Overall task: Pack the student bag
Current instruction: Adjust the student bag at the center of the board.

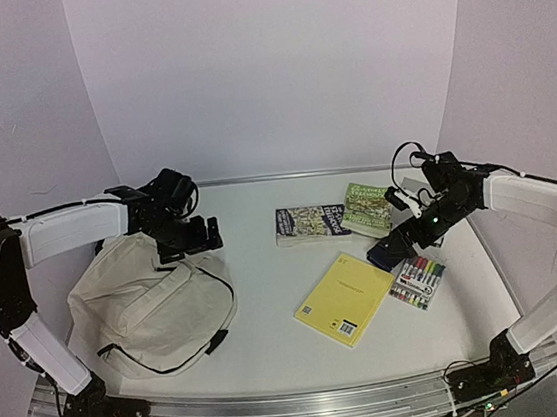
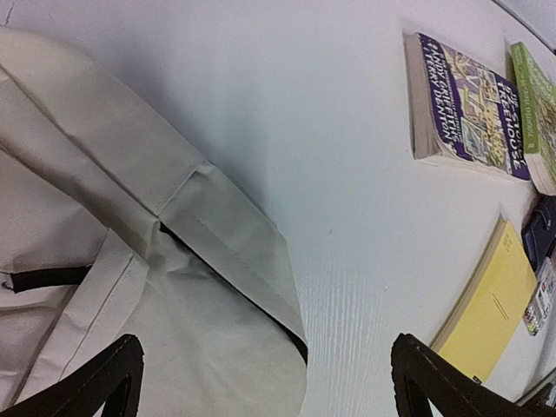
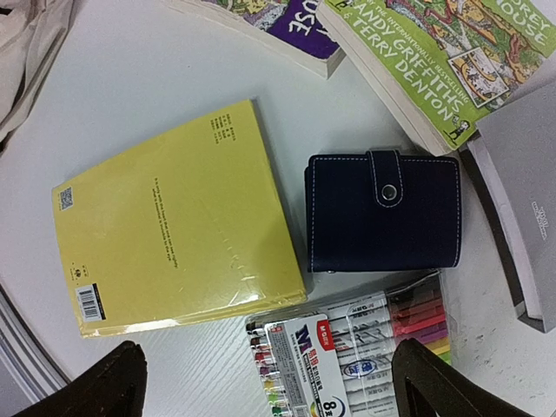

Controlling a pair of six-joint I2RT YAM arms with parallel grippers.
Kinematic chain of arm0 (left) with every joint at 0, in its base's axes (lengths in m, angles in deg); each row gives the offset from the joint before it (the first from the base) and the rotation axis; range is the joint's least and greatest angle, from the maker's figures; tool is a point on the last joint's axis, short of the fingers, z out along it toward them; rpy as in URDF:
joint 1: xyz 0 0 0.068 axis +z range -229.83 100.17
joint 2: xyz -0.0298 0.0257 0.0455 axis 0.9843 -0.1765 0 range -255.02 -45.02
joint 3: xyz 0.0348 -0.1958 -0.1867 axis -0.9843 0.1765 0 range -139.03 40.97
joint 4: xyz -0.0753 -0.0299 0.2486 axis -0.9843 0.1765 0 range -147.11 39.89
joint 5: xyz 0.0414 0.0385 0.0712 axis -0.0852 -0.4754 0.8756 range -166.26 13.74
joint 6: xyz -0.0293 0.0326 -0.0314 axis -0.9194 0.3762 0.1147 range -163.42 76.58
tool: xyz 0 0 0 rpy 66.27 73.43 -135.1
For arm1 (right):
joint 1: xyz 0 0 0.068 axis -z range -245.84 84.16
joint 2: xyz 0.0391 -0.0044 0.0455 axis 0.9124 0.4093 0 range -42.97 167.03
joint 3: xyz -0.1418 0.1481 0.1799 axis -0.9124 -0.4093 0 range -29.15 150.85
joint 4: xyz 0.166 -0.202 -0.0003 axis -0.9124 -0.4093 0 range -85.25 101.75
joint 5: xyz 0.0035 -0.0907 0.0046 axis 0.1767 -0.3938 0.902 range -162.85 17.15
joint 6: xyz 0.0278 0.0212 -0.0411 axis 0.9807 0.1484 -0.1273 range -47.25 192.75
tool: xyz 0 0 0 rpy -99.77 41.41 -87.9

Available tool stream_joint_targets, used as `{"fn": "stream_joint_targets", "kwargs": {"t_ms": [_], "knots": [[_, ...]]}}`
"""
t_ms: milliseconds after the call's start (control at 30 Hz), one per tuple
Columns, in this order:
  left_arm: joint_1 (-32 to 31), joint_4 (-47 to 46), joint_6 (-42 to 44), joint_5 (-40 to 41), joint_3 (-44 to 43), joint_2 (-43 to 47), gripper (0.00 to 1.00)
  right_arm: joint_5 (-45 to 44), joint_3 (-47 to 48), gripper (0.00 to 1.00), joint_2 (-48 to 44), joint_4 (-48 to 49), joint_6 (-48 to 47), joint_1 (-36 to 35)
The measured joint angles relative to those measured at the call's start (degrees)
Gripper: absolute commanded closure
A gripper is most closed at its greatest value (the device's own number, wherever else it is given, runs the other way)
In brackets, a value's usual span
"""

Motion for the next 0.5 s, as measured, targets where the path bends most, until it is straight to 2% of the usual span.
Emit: {"fn": "stream_joint_targets", "kwargs": {"t_ms": [267, 500], "knots": [[4.06, 4.62, -3.58, 4.03, 2.57, 6.19, 0.00, 3.20, 1.49, 0.02, 1.88, 0.06, 0.78, -0.16], [4.24, 15.05, -3.54, 9.48, 2.73, 7.17, 0.02, 4.88, 1.64, 0.02, 2.13, 0.03, 1.46, -0.73]]}}
